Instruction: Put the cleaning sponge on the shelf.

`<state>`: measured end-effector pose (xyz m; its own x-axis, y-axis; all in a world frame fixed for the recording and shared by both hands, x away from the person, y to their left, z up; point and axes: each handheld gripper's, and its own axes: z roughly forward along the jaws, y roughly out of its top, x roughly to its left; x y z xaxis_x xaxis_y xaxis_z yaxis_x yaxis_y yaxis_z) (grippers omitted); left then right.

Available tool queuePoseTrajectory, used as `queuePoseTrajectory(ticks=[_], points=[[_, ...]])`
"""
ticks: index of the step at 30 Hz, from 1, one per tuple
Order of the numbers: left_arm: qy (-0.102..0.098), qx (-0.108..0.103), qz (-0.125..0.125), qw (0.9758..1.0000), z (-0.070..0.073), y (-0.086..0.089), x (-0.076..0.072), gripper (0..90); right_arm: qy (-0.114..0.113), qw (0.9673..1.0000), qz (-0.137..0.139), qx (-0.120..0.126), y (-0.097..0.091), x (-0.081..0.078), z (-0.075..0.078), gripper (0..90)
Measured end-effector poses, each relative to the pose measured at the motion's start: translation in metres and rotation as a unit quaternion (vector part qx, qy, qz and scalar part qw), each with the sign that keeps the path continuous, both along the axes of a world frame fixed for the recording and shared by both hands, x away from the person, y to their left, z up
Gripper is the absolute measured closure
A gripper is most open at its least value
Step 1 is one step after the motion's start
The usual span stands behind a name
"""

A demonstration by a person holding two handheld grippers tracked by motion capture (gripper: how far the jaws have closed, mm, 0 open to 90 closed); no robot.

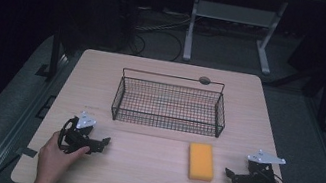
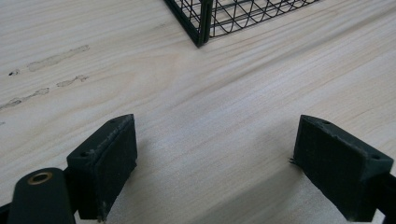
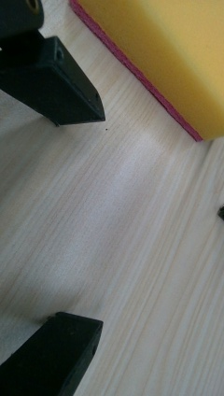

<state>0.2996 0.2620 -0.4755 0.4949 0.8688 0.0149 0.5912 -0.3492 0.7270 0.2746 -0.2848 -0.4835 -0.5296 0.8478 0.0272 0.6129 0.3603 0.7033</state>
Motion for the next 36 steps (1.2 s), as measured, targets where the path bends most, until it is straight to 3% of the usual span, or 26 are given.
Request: queuePoseTrajectory(ticks=[9, 14, 17, 21, 29, 36], points=[[0.000, 0.000, 0.000, 1.0000, 0.000, 0.000, 0.000, 12.6, 0.000, 1.0000, 0.000, 0.001, 0.000, -0.001, 0.000, 2.0], [0.000, 0.000, 0.000, 1.0000, 0.000, 0.000, 0.000, 12.7, 0.016, 0.9999, -0.003, -0.005, -0.003, -0.002, 0.004, 2.9], [0.000, 0.000, 0.000, 1.0000, 0.000, 0.000, 0.000, 12.7, 0.030, 0.9995, -0.011, 0.003, -0.008, -0.004, 0.008, 9.0], [0.000, 0.000, 0.000, 1.0000, 0.000, 0.000, 0.000, 12.6, 0.027, 0.9996, -0.007, 0.010, -0.010, -0.007, 0.013, 15.1], [0.000, 0.000, 0.000, 1.0000, 0.000, 0.000, 0.000, 12.7, 0.021, 0.9996, 0.007, 0.020, -0.012, -0.015, 0.020, 40.1], [0.000, 0.000, 0.000, 1.0000, 0.000, 0.000, 0.000, 12.6, 0.014, 0.9983, 0.018, 0.053, -0.014, -0.020, 0.028, 62.1]])
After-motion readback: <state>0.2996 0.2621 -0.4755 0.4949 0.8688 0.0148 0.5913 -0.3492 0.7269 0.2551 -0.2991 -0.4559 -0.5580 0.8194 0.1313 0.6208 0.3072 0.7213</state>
